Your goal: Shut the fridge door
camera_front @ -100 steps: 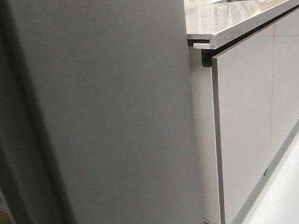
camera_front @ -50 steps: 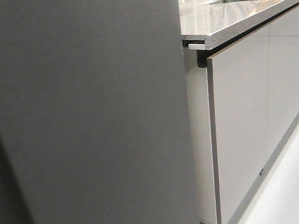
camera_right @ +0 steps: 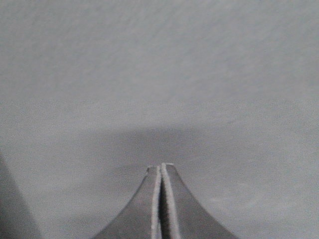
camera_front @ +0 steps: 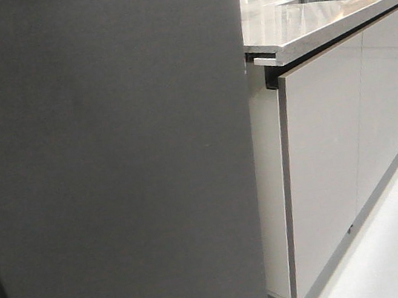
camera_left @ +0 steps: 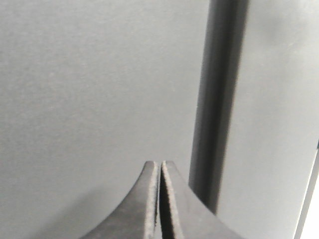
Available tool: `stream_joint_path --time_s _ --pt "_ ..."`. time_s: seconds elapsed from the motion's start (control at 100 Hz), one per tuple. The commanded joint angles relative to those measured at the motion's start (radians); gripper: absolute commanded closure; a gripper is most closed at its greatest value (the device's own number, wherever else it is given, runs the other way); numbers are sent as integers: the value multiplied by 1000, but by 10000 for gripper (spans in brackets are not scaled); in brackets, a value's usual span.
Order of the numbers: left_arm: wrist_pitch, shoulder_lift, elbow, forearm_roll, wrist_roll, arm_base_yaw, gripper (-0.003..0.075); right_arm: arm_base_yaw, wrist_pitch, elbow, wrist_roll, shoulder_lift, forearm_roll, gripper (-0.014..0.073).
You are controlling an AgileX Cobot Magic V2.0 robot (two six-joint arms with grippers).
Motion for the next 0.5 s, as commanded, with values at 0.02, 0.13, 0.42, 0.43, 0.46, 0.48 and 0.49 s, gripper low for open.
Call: stream_joint_path --time_s 0.02,0.13,0.42,0.43,0.46,0.48,0.49 --pt "-77 19 28 -2 -4 -8 741 -31 -59 -38 -10 -64 -25 670" --pt "-77 19 28 -2 -4 -8 741 -64 -54 -10 -10 -89 -25 670" --pt "-77 19 28 -2 -4 -8 741 -198 -57 154 -10 -267 -54 670" --pt "-77 19 28 -2 -4 -8 741 -202 -57 165 -10 -273 -54 670" --pt "-77 19 28 -2 -4 -8 741 -220 -61 188 -10 -302 -54 670" --pt "-77 19 28 -2 -4 -8 741 -234 -65 206 -10 -314 -54 670" --pt "-77 19 28 -2 -4 -8 741 -244 -68 212 -10 -326 -54 670"
